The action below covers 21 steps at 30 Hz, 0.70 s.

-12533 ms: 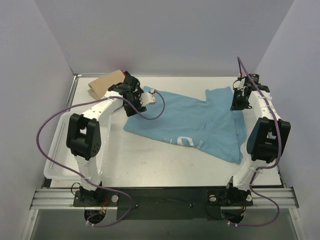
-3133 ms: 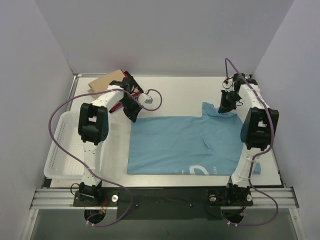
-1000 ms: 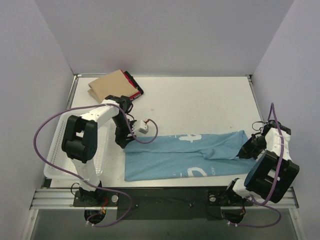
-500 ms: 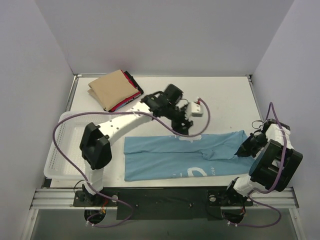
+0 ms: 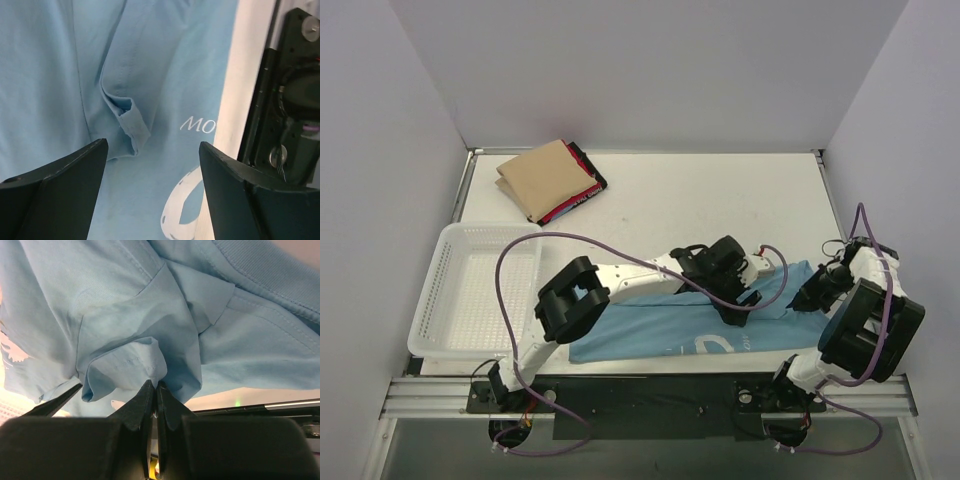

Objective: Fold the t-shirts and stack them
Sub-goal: Fold the other side of the tshirt into a rectangle

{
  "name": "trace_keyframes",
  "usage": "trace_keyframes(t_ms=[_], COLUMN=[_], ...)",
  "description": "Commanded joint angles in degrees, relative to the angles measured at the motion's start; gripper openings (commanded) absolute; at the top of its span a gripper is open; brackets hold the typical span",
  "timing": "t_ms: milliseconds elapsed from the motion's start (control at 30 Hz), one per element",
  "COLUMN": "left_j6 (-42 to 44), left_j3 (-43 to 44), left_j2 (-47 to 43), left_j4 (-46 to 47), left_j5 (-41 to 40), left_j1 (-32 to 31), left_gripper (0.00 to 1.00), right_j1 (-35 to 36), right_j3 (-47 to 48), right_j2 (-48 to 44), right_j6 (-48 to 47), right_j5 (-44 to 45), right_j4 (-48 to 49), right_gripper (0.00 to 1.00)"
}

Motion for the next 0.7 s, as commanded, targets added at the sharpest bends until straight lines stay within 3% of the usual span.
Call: trace_keyframes(t_ms=[0,167,367,400,467,500,533,667], left_j6=[-8.65,-8.93,-7.18,-6.91,-6.21,-6.03,-5.94,-5.06], left_j3=[3.73,6.01,5.58,5.49,5.58,5.58,5.58,6.45], left_j2=[1.03,3.75,4.02,4.02,4.11,4.02,3.84,2.97], left_j4=[3.77,4.56,5.62,5.88,5.97,5.88,5.79,4.13], left_j5=[-10.17,-8.87,-11.5,-12.55,-13.52,-13.61,-13.27,-8.62], left_j1=[-1.58,-1.93,-1.84,-1.76,-1.41,-1.32,-1.23,-0.53], left_gripper=[0.8,0.64,0.54,0.5,0.26,0.08,0.0,0.0], right_j1=[0.72,0.72,0.81,0.81,0.81,0.81,0.81,0.64], right_j3=[-0.6,-1.04,-1.31,-1.22,-1.04,-1.13,-1.13,-2.18], right_j2=[-3.23,-4.02,-3.93,-3.41,-3.05,-3.23,-3.4,-7.6], right_j6=[0.27,0.18,0.01,0.1,0.1,0.1,0.01,0.71], right_j5=[1.38,1.47,0.68,0.59,-0.02,-0.02,0.24,2.08], right_j4=[-2.35,-2.44,-2.35,-2.35,-2.44,-2.44,-2.35,-3.05], right_gripper=[0.0,0.0,0.0,0.0,0.0,0.0,0.0,0.0])
